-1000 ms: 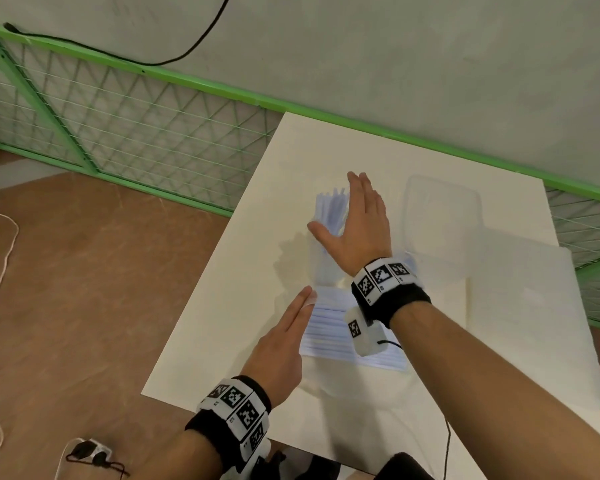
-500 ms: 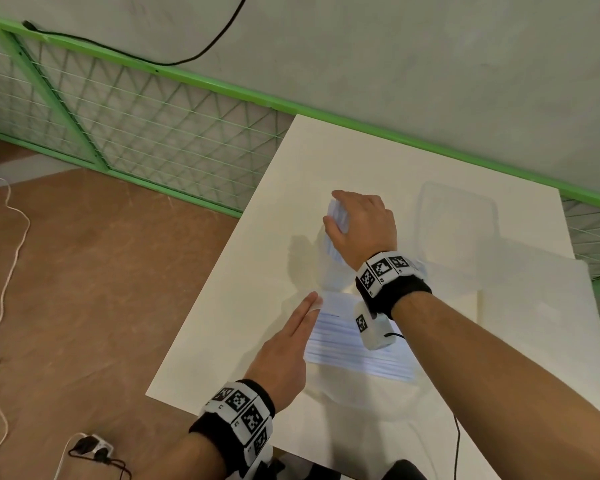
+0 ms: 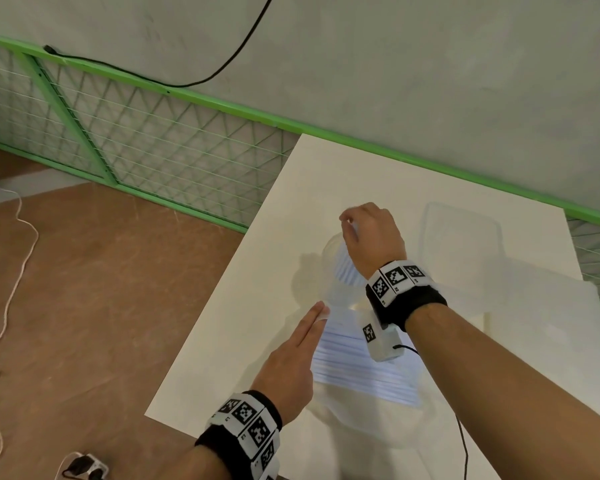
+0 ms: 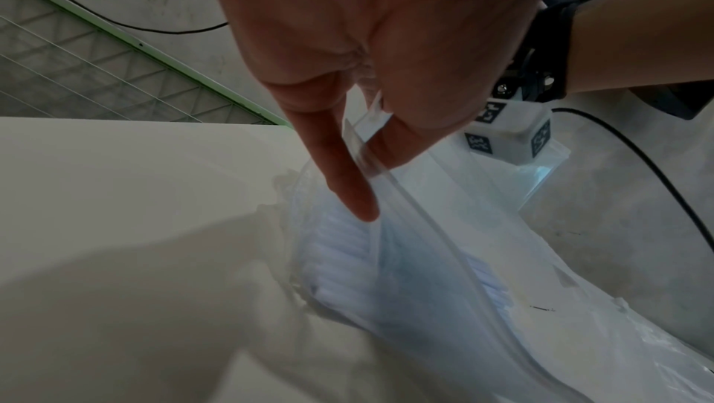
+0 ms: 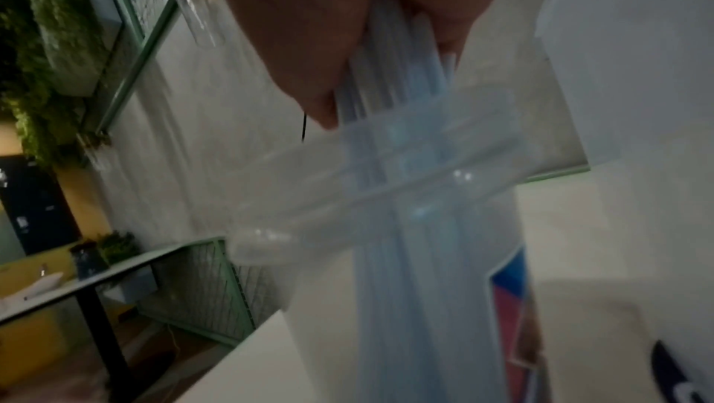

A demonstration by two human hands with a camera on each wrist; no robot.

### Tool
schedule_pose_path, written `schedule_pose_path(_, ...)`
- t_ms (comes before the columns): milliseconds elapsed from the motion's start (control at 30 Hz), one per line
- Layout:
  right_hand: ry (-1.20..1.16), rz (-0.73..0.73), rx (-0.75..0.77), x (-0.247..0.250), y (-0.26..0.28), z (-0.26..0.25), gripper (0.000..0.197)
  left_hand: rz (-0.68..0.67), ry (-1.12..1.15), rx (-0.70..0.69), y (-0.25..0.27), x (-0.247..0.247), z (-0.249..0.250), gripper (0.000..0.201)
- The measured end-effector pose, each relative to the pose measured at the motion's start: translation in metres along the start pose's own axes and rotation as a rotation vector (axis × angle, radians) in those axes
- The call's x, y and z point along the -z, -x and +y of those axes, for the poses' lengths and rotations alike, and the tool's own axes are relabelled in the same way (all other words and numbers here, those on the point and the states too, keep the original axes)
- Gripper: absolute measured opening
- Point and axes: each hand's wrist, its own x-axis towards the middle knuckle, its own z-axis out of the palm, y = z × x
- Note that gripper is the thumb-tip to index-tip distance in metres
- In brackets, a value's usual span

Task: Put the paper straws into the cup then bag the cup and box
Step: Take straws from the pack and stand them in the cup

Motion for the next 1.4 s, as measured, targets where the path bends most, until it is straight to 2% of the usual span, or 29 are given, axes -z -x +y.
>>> schedule_pose_path(67,0.14,-0.071,0.011,0.002,0.001,0.0,0.026,-0.002,0.0,-0.003,0.0,0.002,0.001,0.102)
schedule_pose_path(167,0.268,-0.088,-0.002,0.006,0.002,-0.002,0.03,0.007,0.008,0.002,-0.001,0.003,0.003,0.104)
schedule_pose_path(267,0.285,-0.129,0.017,0.006,0.003,-0.002,0.03,0.01,0.008,0.0,-0.003,0.003,0.002,0.103)
schedule_pose_path(467,0.161,-0.072,-0.001,0.013,-0.007,0.004,0.026,0.017,0.001,0.016,-0.005,0.005,0.002,0.101)
schedule_pose_path(633,0.341,-0.106,0.008,0.009,-0.002,0.006,0.027,0.01,0.011,0.026,-0.005,0.007,0.003,0.1)
schedule_pose_path(867,0.242,-0.116,-0.064,0.017,-0.009,0.008,0.032,0.007,0.015,0.042,-0.007,0.01,0.008,0.099)
schedule_pose_path(933,0.298,-0.156,-0.056,0.017,-0.007,0.01,0.031,0.004,0.016,0.04,-0.007,0.01,0.009,0.098)
schedule_pose_path(1000,0.368,-0.179,-0.018,0.015,-0.004,0.012,0.03,0.004,0.018,0.03,-0.007,0.01,0.009,0.099)
schedule_pose_path(1100,0.392,-0.084,0.034,0.018,-0.001,0.008,0.03,0.008,-0.007,0.03,-0.008,0.011,0.009,0.101)
schedule_pose_path(1167,0.334,0.029,0.114,0.027,0.0,-0.001,0.024,0.001,-0.017,0.052,-0.007,0.013,0.01,0.099)
schedule_pose_path(1233,0.221,0.079,0.223,0.039,0.007,-0.015,0.015,-0.008,-0.026,0.061,-0.007,0.014,0.012,0.098)
schedule_pose_path(1300,0.073,0.007,0.302,0.051,0.025,-0.032,0.017,-0.015,-0.035,0.067,-0.008,0.015,0.015,0.096)
schedule_pose_path(1400,-0.039,-0.209,0.393,0.056,0.067,-0.045,0.022,-0.02,-0.058,0.108,-0.008,0.016,0.018,0.095)
